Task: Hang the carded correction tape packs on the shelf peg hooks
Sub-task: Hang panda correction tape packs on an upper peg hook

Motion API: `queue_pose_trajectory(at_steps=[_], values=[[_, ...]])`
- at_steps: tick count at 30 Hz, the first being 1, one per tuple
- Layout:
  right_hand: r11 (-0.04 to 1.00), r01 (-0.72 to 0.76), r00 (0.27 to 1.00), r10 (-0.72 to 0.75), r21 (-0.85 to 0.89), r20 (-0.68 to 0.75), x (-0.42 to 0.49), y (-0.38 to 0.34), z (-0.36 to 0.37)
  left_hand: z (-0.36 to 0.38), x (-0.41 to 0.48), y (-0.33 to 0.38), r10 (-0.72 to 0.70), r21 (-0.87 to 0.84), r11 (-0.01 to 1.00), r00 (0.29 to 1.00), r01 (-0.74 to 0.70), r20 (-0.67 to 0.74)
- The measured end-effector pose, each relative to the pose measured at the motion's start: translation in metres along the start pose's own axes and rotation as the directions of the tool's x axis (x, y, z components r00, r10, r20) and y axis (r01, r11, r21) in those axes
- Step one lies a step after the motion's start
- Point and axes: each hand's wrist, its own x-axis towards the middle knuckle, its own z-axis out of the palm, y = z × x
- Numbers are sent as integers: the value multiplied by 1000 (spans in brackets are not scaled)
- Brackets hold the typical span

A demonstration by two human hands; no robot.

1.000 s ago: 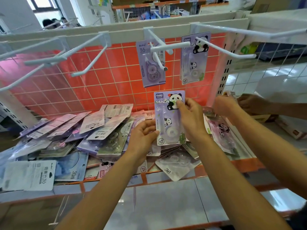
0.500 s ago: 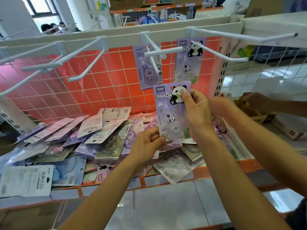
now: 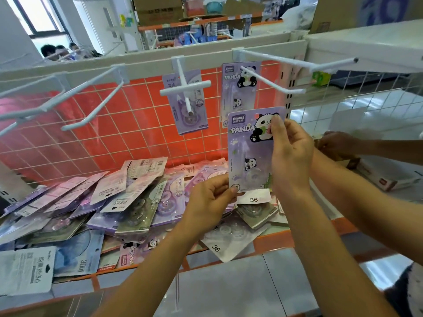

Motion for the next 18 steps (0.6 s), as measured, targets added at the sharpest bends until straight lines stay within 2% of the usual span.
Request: queue_pose_trajectory(at_steps=[12, 18], values=[[981, 116, 991, -105, 154, -77, 7, -29, -24, 29, 9, 17, 128, 94, 987, 992, -127, 0], [979, 139, 989, -129, 147, -78, 12, -37, -29, 38, 10, 22, 145, 93, 985, 989, -144, 2]])
